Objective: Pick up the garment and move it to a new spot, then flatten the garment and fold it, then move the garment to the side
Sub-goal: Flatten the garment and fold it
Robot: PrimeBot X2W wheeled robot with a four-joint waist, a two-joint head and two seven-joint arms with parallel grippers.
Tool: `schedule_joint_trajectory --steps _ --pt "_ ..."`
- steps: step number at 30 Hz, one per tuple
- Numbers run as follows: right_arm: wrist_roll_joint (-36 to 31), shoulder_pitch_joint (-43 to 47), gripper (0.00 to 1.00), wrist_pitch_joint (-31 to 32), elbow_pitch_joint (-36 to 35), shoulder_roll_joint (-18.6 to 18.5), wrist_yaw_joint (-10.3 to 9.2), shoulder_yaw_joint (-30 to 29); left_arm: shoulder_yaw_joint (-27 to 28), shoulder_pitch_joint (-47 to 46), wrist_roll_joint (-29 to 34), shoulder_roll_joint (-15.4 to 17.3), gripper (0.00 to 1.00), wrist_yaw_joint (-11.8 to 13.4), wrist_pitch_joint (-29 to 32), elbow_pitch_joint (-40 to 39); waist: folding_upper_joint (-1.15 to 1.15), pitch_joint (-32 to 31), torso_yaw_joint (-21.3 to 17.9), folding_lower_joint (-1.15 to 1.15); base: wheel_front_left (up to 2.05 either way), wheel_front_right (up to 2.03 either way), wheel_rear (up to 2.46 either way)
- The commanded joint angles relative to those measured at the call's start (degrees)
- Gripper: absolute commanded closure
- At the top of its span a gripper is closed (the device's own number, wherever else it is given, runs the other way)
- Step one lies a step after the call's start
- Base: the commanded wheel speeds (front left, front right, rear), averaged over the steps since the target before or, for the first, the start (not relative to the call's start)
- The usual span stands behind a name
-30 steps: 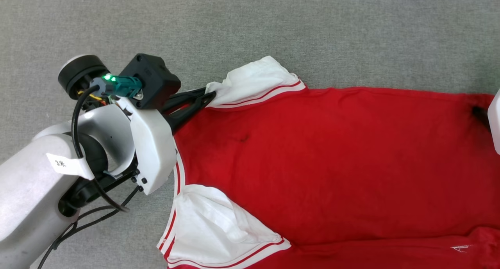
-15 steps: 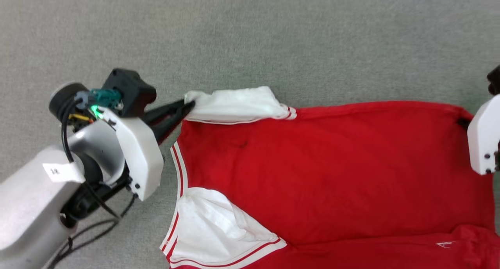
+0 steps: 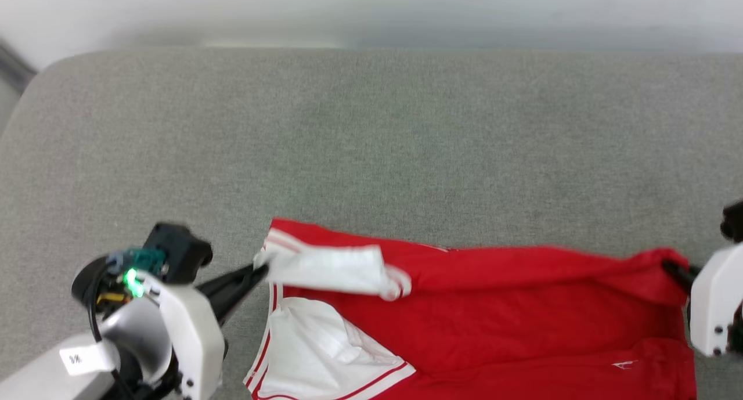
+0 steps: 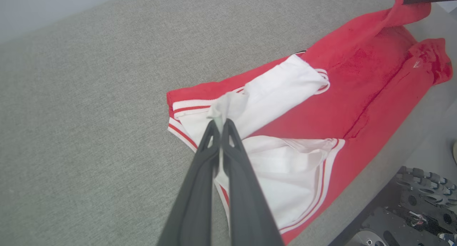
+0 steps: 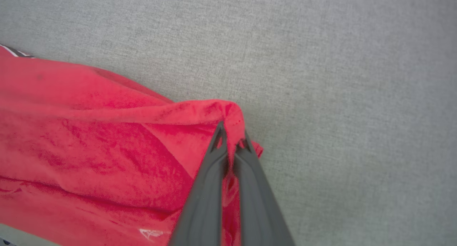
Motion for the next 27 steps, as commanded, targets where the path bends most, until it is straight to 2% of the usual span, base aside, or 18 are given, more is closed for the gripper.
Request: schedule_joint_trajectory --steps 1,6,9,17,25,26,27 --pt "0.46 2.41 1.0 0.15 -1.14 0.64 -0.02 -0.79 -0.31 2.06 -0.38 0.93 1.0 0.79 -0.57 -0.44 0.0 -1.22 -0.2 0.0 0.0 0.0 0.0" --pt "0.91 9.86 1.0 0.39 -4.55 1.81 -0.02 -3.04 -1.28 8.48 -1.94 3.19 1.0 2.75 -2.29 -2.29 0.0 -2.21 -0.21 0.0 0.0 0.0 0.0" --pt "1.48 13.21 1.0 1.08 -6.42 1.39 -0.02 -3.2 -2.71 11.11 -2.25 3.03 1.0 2.95 -2.56 -2.55 0.0 -2.38 -0.18 0.0 0.0 0.0 0.0" --pt "0.41 16.44 1.0 0.54 -7.35 -2.8 -0.02 0.41 -6.48 12.06 -1.32 -0.16 1.0 1.07 -1.33 2.05 0.0 -2.0 -0.21 0.0 0.0 0.0 0.0" --pt "-0.37 15.18 1.0 -2.98 -4.71 -7.24 -0.02 7.98 -9.42 10.77 0.77 -3.56 1.0 -1.65 -1.14 8.87 0.0 -1.49 -0.31 0.0 0.0 0.0 0.0" --pt "-0.25 14.97 1.0 -3.69 -4.14 -7.56 -0.02 8.98 -9.79 10.7 0.8 -4.16 0.71 -1.95 -1.14 9.65 0.0 -1.42 -0.33 0.0 0.0 0.0 0.0" --pt "-0.01 14.68 1.0 -4.41 -3.67 -7.86 -0.02 9.86 -10.03 10.58 1.0 -4.66 0.55 -2.36 -1.15 10.41 0.0 -1.36 -0.32 0.0 0.0 0.0 0.0"
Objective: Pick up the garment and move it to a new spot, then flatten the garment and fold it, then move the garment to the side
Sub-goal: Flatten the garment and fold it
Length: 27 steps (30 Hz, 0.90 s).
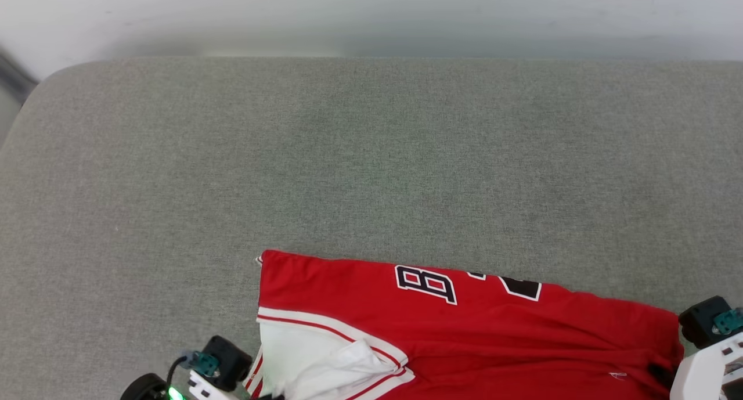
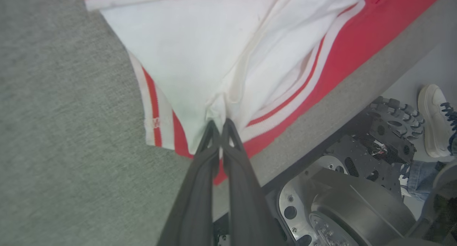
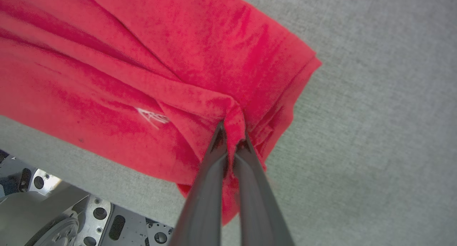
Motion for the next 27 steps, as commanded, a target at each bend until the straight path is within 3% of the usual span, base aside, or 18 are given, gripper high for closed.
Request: schedule_joint_trajectory --steps 1,2,3,12,17,23,27 --pt "0.46 -0.89 1.0 -1.12 0.95 -0.61 -0.02 1.32 -0.36 -0.76 0.45 -0.81 0.16 -0.53 -0.27 1.0 0.0 0.07 0.02 0.0 0.0 0.0 0.0" --pt "0.29 -1.23 0.62 -1.7 1.56 -1.02 -0.02 2.02 -0.67 -0.89 0.7 -1.24 0.0 -0.76 -0.43 1.59 0.0 0.05 0.01 0.0 0.0 0.0 0.0" --pt "0.16 -1.36 0.0 -2.41 2.0 -1.25 -0.02 2.55 -0.9 -0.96 0.82 -1.68 0.0 -0.86 -0.6 2.15 0.0 -0.02 0.01 0.0 0.0 0.0 0.0" --pt "3.94 -2.63 0.0 -5.65 2.27 -1.36 -0.03 3.34 0.95 -0.71 1.6 -2.86 0.0 0.08 -5.73 3.54 0.0 -2.81 -0.36 0.0 0.0 0.0 0.0" --pt "6.0 -1.98 0.0 -5.28 -0.92 0.39 -0.02 -0.49 5.14 0.23 1.77 -2.97 0.0 2.93 -13.44 1.75 0.0 -5.18 -0.74 0.0 0.0 0.0 0.0" --pt "5.45 0.26 0.0 -2.79 -4.0 5.62 -0.02 -8.07 12.52 2.43 1.47 -4.57 0.0 8.84 -25.83 -0.15 0.0 -6.34 -0.87 0.0 0.0 0.0 0.0" --pt "2.2 1.88 0.0 0.63 -3.93 12.41 -0.02 -14.98 18.78 4.57 3.46 -7.22 0.0 12.14 -29.07 -0.94 0.0 -6.28 -0.67 0.0 0.0 0.0 0.0"
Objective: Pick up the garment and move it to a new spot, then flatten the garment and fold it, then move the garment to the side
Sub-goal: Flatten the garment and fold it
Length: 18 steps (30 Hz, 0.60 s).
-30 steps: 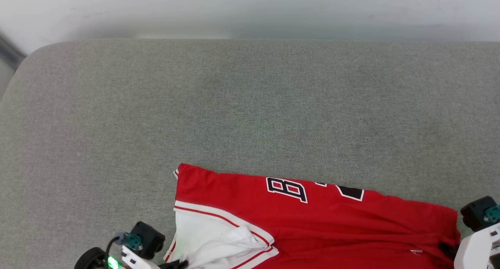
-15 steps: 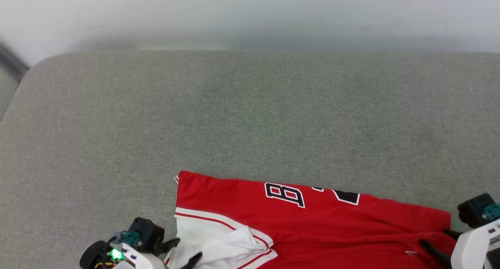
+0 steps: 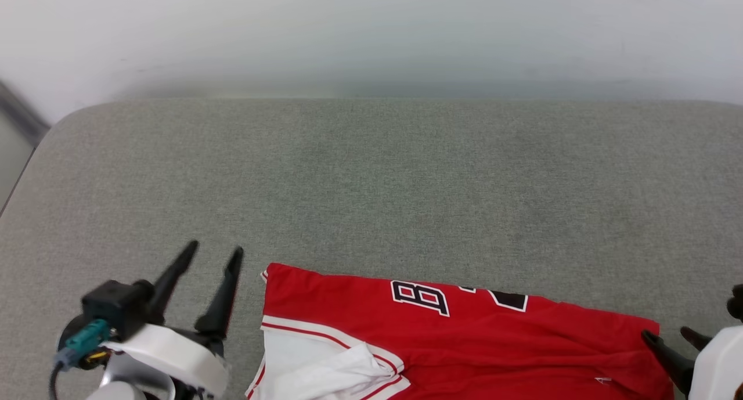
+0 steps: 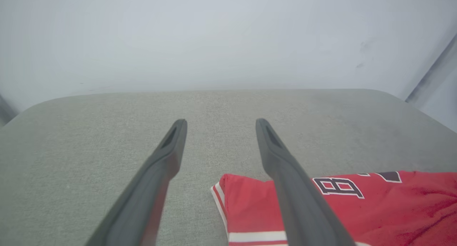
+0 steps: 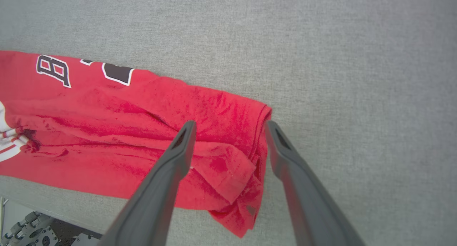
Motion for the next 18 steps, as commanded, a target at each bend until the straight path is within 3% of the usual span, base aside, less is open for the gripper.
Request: schedule_joint_trajectory --steps 1,4,7,12,18 --pt "-0.98 0.92 0.0 0.67 0.11 1.66 -0.02 -1.47 1.9 1.04 1.09 -1.13 0.0 0.64 -0.34 -0.57 0.0 0.11 0.15 0.0 0.0 0.0 0.0" --pt "-4.7 1.75 0.0 2.82 0.7 6.74 -0.02 -6.34 10.1 4.24 6.12 -5.75 0.0 1.27 -0.42 -2.67 0.0 0.7 0.63 0.0 0.0 0.0 0.0" --pt "-7.1 1.76 0.0 3.88 1.39 11.47 -0.02 -10.04 17.77 7.59 11.63 -10.3 0.0 -0.38 -0.4 -4.1 0.0 1.47 1.04 0.0 0.0 0.0 0.0" --pt "-9.31 0.68 0.0 5.04 3.58 16.07 -0.02 -13.64 25.51 10.99 19.04 -16.64 0.0 -6.12 -0.4 -4.03 0.0 2.86 1.67 0.0 0.0 0.0 0.0" --pt "-10.55 -0.62 0.0 5.09 8.42 17.64 -0.02 -15.77 31.11 11.78 23.92 -22.43 0.0 -13.38 -0.41 -1.82 0.0 4.41 2.44 0.0 0.0 0.0 0.0"
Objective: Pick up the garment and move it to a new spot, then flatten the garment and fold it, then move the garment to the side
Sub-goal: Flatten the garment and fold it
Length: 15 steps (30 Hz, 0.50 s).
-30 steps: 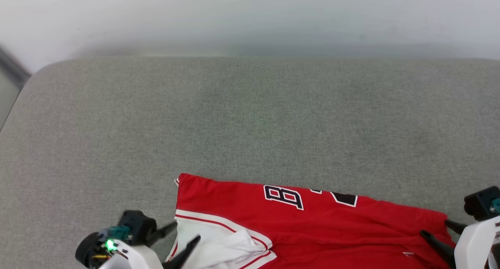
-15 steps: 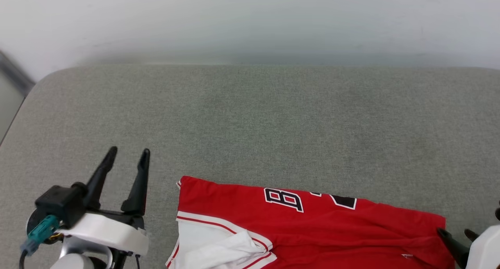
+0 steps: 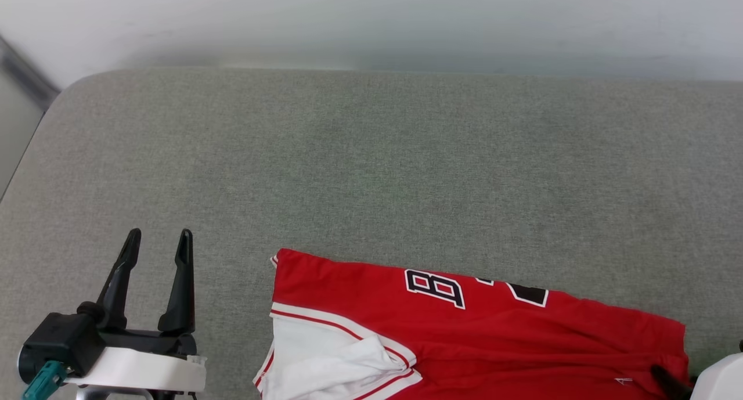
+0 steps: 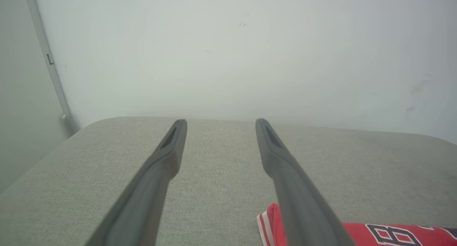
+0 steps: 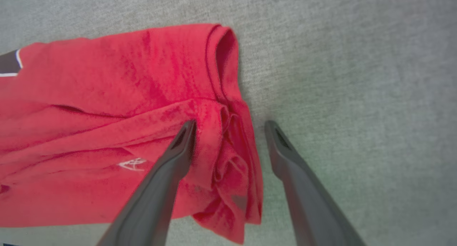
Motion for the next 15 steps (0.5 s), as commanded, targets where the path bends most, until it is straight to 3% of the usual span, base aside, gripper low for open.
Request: schedule_joint_trajectory --steps 1,7,15 --pt "-0.17 -0.51 0.0 0.02 1.31 0.56 -0.02 0.27 0.91 0.15 0.71 -0.93 0.0 -1.04 -0.25 0.33 0.0 0.42 0.36 0.0 0.0 0.0 0.0" --pt "0.42 -1.19 0.0 -0.95 5.69 1.09 0.02 2.93 4.3 -0.94 3.81 -4.82 0.0 -5.42 -0.25 2.2 0.0 1.43 1.14 0.0 0.0 0.0 0.0" --pt "1.96 -1.17 0.0 -0.34 9.59 3.2 0.39 9.34 5.95 -1.5 6.09 -7.19 0.0 -7.43 -0.26 4.15 0.0 1.39 1.79 0.0 0.0 0.0 0.0"
